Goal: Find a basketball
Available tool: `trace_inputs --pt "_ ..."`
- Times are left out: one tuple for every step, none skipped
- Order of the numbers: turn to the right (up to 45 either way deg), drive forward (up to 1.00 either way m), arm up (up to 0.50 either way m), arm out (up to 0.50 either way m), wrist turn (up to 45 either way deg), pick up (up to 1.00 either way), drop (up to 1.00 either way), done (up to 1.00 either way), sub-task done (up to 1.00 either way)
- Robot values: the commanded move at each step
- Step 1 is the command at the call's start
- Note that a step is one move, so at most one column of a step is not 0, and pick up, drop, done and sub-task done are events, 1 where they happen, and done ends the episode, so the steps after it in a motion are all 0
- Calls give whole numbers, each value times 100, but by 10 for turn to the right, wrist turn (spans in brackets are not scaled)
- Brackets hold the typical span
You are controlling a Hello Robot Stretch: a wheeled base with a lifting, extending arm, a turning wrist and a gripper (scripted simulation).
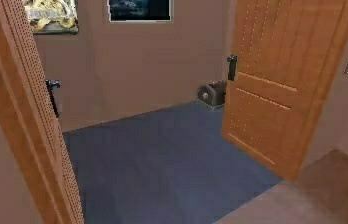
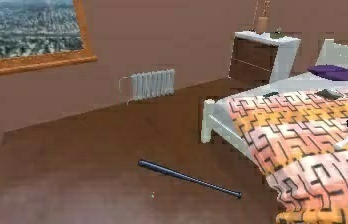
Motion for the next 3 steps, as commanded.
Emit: trace_inputs --pt "-450 0 0 0 0 0 0 0 0" --pt "-450 0 0 0 0 0 0 0 0" --pt "-450 0 0 0 0 0 0 0 0"
